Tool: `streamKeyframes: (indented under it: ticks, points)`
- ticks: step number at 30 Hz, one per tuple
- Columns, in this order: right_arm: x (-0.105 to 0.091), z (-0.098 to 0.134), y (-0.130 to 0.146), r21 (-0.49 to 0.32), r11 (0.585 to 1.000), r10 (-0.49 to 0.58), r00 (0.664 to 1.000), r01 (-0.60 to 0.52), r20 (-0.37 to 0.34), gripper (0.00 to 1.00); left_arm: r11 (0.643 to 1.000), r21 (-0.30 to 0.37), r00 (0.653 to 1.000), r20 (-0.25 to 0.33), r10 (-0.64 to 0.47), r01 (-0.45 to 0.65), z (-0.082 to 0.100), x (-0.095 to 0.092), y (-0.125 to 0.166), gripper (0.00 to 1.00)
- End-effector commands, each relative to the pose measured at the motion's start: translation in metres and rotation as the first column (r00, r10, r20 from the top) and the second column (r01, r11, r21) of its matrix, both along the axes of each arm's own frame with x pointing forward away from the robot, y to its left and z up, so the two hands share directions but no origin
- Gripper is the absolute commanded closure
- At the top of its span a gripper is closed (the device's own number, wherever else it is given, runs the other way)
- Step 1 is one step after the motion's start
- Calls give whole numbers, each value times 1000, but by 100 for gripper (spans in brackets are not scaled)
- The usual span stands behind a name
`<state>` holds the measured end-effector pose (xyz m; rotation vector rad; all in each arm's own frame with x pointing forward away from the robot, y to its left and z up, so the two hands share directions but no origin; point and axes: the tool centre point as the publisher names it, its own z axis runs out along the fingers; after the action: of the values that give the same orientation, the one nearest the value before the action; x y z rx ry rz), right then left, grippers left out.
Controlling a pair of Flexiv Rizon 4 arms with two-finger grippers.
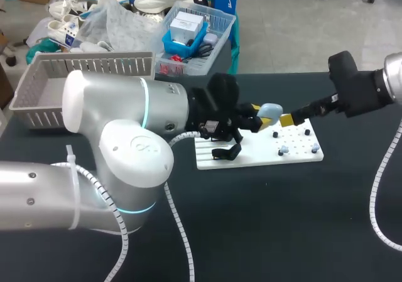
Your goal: Pick up each earbud case from the left stands, insert the matching earbuds, close the lid, and place the case in the box.
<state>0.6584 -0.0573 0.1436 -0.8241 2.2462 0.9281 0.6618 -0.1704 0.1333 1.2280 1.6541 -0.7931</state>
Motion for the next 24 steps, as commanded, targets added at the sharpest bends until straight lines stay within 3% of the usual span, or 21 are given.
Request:
streamKeyframes:
  ticks: [1,24]
  points:
    - [-1,-1,0,-1,1000,-6,1000,6,0,0,1000,0,1000,0,-5,5,2,-3,1,100]
    - [0,1,-4,-8,1000,-23,1000,23,4,0,999,11,999,12,-52,52,-1,-19,-1,100]
